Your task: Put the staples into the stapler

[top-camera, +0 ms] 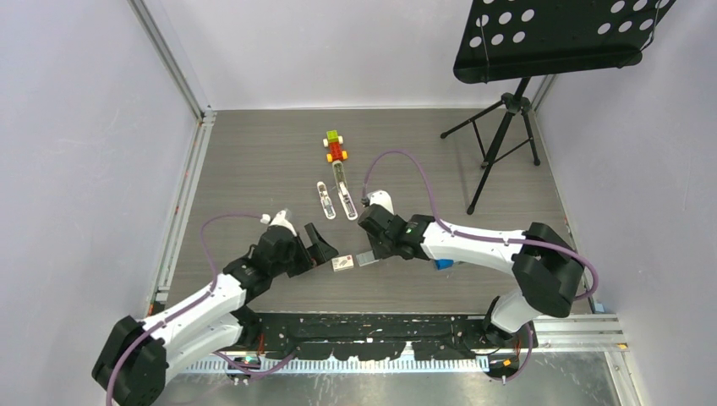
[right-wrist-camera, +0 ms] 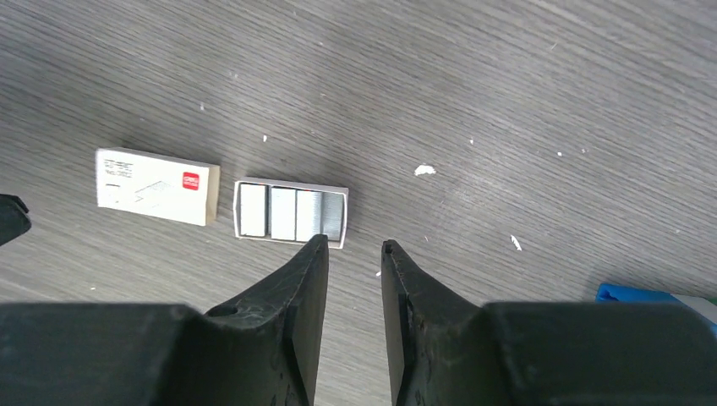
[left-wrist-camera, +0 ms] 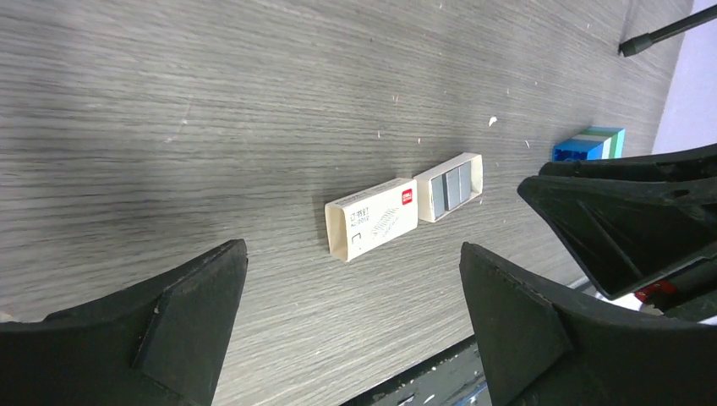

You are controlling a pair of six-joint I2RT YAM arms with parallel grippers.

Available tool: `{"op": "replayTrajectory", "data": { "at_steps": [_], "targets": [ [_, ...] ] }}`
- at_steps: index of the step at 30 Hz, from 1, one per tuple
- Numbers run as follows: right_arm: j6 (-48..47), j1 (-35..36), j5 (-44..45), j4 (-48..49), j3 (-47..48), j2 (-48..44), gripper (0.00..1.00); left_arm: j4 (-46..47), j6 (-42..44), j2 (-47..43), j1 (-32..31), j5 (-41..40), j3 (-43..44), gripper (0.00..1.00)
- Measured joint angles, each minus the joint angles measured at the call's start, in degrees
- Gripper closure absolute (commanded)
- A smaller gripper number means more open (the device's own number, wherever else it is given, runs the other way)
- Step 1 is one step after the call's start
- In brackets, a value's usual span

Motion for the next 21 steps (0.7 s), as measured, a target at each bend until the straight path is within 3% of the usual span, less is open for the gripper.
{"op": "replayTrajectory", "data": {
  "at_steps": [12,21],
  "targets": [
    [4.00,0.20,-0.94,-2.64,3.41,-1.33,0.64,-29.38,15.37,-12.94,0.02,-14.38,21.27,0.00],
    [5.07,0.50,-0.79,-3.10,5.55,4.28,0.65,-37.57,32.41,-18.18,0.02,-20.92,29.64,0.00]
  ]
}}
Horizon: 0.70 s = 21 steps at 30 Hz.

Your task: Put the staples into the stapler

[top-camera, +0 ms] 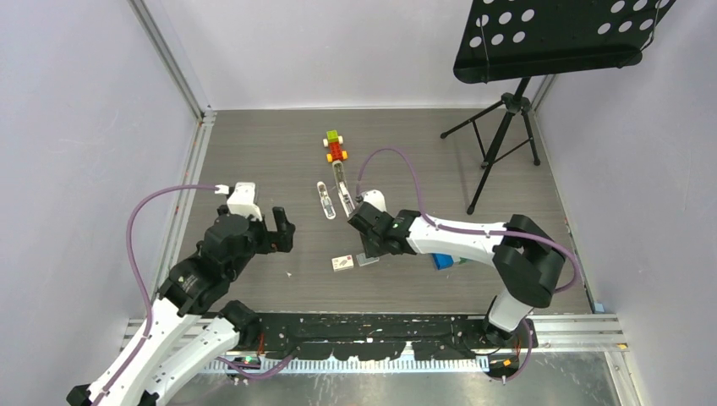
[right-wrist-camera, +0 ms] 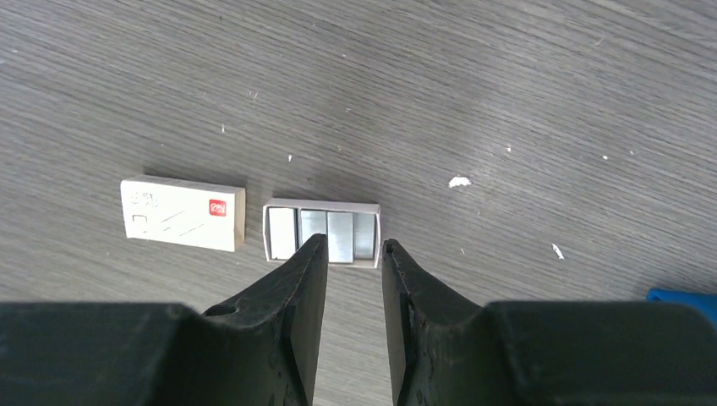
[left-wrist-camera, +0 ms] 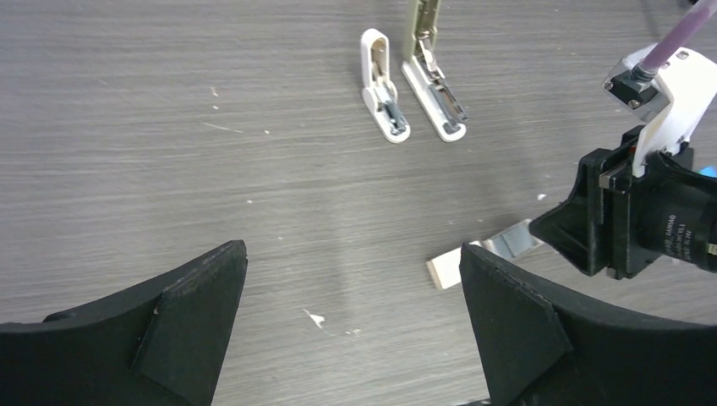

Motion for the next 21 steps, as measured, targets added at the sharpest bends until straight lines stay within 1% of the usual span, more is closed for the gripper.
{"op": "replayTrajectory", "data": {
  "at_steps": [3,8,21],
  "targets": [
    [0.22,0.00,0.00,0.02,0.66,2.29,0.65,0.28,3.10,-1.66,0.00,-1.73,-1.66,0.00],
    [0.44,0.00,-0.28,0.00,1.60,4.57,0.65,0.48,5.51,-4.42,0.00,-3.56,-6.75,0.00],
    [0.76,0.00,-2.21,0.15,2.51,7.04,0.65,1.33,6.97,-9.03,0.39,-5.49,-8.26,0.00]
  ]
}}
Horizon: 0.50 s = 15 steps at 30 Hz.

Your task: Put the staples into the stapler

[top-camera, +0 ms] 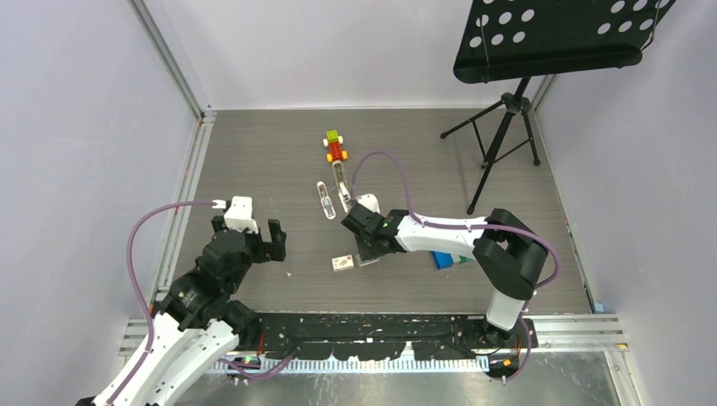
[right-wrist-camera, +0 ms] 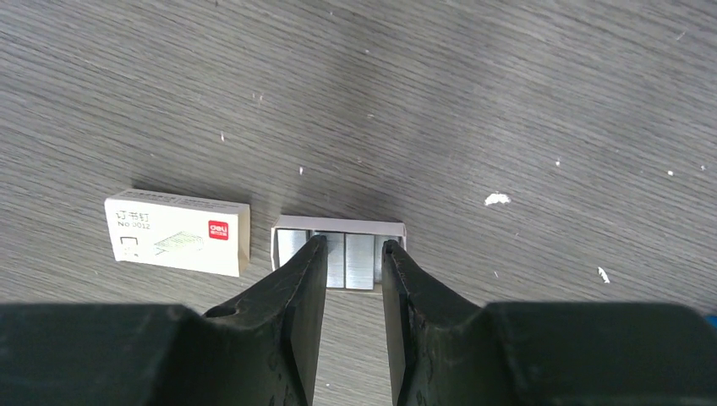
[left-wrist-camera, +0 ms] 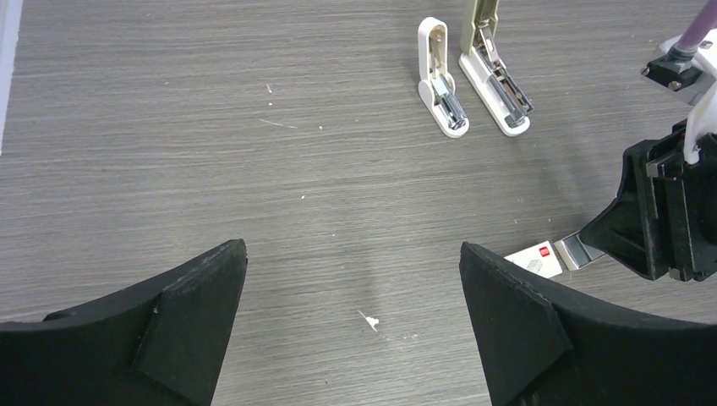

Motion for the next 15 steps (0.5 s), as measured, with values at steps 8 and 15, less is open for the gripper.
{"op": "replayTrajectory", "data": {
  "at_steps": [8,15],
  "targets": [
    [0.13,0.00,-0.76,0.57,0.42,0.63,0.65,0.07,0.72,0.17,0.57,0.11,-0.22,0.00],
    [0.20,0.00,-1.29,0.63,0.42,0.63,0.64,0.09,0.81,0.59,1.16,0.48,-0.26,0.00]
  ]
}}
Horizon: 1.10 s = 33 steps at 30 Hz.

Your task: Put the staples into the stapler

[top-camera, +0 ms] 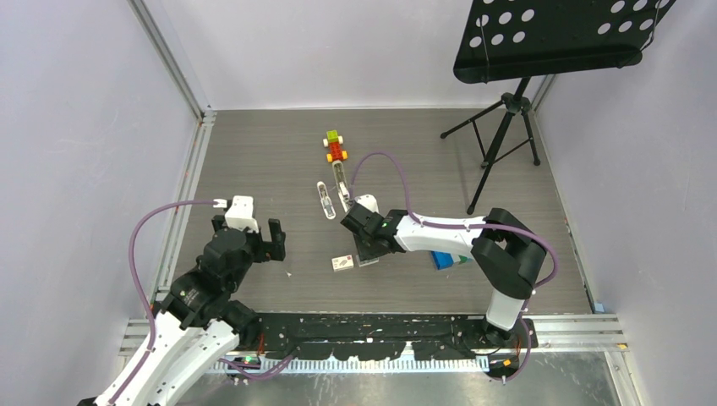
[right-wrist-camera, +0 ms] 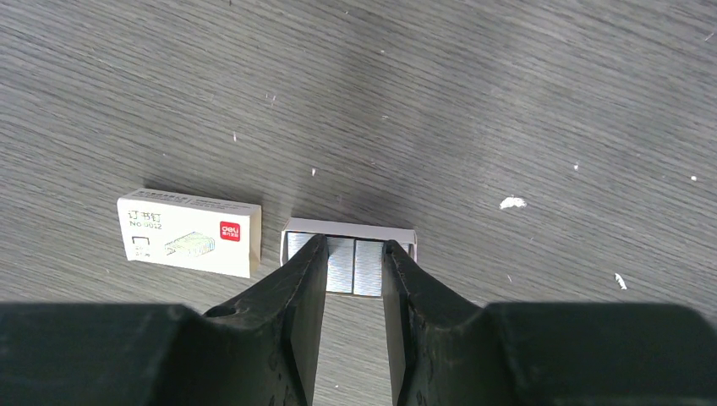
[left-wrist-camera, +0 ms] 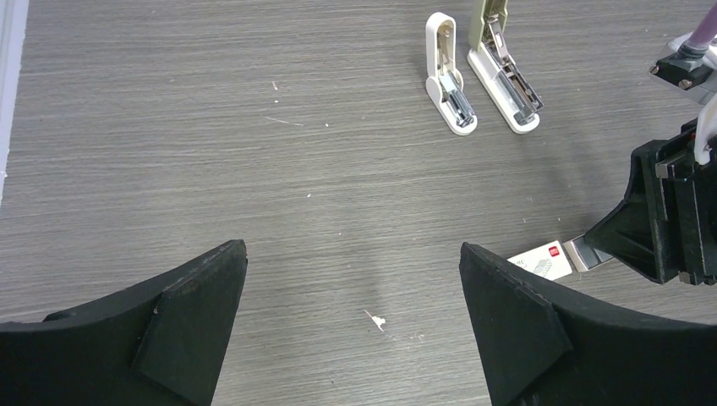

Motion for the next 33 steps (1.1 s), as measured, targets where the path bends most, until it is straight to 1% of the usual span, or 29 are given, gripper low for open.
{"op": "replayTrajectory", "data": {
  "at_steps": [6,13,21,24,26,33],
  "targets": [
    [0.81,0.00,-0.24,-0.02,0.00,0.00,0.58,0.20,0.11,0.00,0.28,0.04,-0.28,0.00],
    [1.29,0.00,-0.55,-0.07,0.00,0.00,0.58,0.42,0.13,0.00,0.37,0.07,-0.46,0.00],
    [1.44,0.00,-0.83,0.07,-0.02,0.00,0.63,0.52,0.13,0.44,0.61,1.03,-0.61,0.00],
    [1.44,0.00,-0.96,0.11,-0.02,0.00,0.70,0.68,0.13,0.44,0.68,1.05,-0.61,0.00],
    [1.40,0.00,-0.94,0.11,-0.02,-0.02,0.73,0.72,0.15,0.44,0.70,1.05,-0.61,0.00],
    [1.33,0.00,-0.90,0.04,-0.02,-0.15,0.79,0.79,0.15,0.42,0.74,1.07,-0.70,0.00]
  ]
}}
